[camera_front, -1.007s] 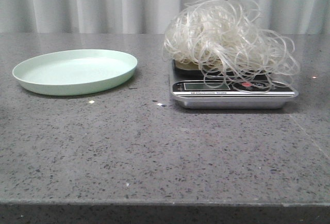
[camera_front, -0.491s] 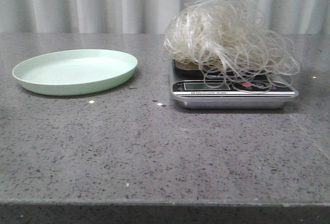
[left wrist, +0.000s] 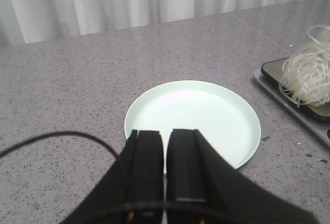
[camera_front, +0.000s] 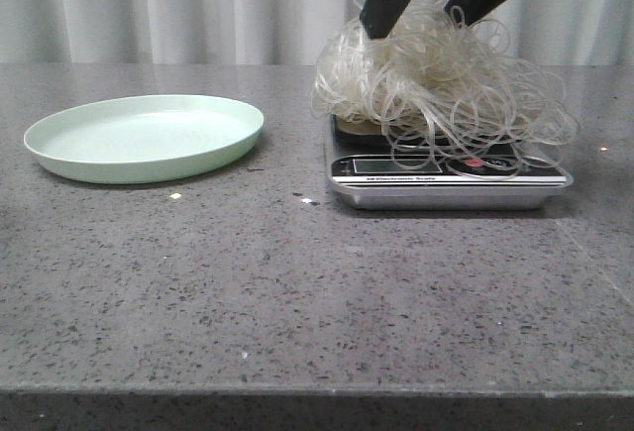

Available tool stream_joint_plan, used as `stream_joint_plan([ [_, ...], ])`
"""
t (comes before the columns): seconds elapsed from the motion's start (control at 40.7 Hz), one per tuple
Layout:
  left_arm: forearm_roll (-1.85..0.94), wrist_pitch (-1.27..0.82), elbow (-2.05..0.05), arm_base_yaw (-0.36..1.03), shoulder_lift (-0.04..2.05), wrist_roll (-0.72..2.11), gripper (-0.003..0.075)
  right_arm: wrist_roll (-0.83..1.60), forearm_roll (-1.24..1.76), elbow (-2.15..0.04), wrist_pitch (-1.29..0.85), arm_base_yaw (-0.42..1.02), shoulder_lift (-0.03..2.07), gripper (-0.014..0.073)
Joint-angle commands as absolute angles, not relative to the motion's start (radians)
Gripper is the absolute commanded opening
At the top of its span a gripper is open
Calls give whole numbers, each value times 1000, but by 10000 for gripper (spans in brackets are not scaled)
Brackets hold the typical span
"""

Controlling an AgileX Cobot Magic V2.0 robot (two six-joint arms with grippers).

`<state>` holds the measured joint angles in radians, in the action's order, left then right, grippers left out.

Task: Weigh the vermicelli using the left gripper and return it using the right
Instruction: 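Lower the right gripper onto the vermicelli on the scale and grasp, then lift the vermicelli with the right gripper and carry it over the plate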

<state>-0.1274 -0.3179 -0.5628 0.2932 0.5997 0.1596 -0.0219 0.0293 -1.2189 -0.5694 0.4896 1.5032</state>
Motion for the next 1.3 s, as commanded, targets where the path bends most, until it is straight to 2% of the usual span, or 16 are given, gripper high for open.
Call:
stream_joint_plan([
  [0.0,-141,-235,-589,293,599,150,137,-16,45,-1256,-544,492,1504,613],
  [0.196,-141,-235,-589,293,599,150,137,-16,45,-1256,-576,492,1570,608],
  [0.27,-141,-235,-589,293,599,150,137,-16,45,-1256,-587,492,1580,571],
  [0.344,-141,-235,-589,293,599,150,137,-16,45,-1256,-593,492,1580,485],
  [0.467,-143,-235,-589,293,599,150,137,-16,45,-1256,-596,492,1575,246],
  [0.54,-143,-235,-589,293,599,150,137,-16,45,-1256,-597,492,1574,138],
  [0.589,-143,-235,-589,293,599,150,137,-16,45,-1256,-598,492,1574,162],
  [0.835,-143,-233,-589,293,599,150,137,-16,45,-1256,-637,492,1553,159],
  [1.277,-143,-233,-589,293,599,150,137,-16,39,-1256,-634,492,1317,159],
])
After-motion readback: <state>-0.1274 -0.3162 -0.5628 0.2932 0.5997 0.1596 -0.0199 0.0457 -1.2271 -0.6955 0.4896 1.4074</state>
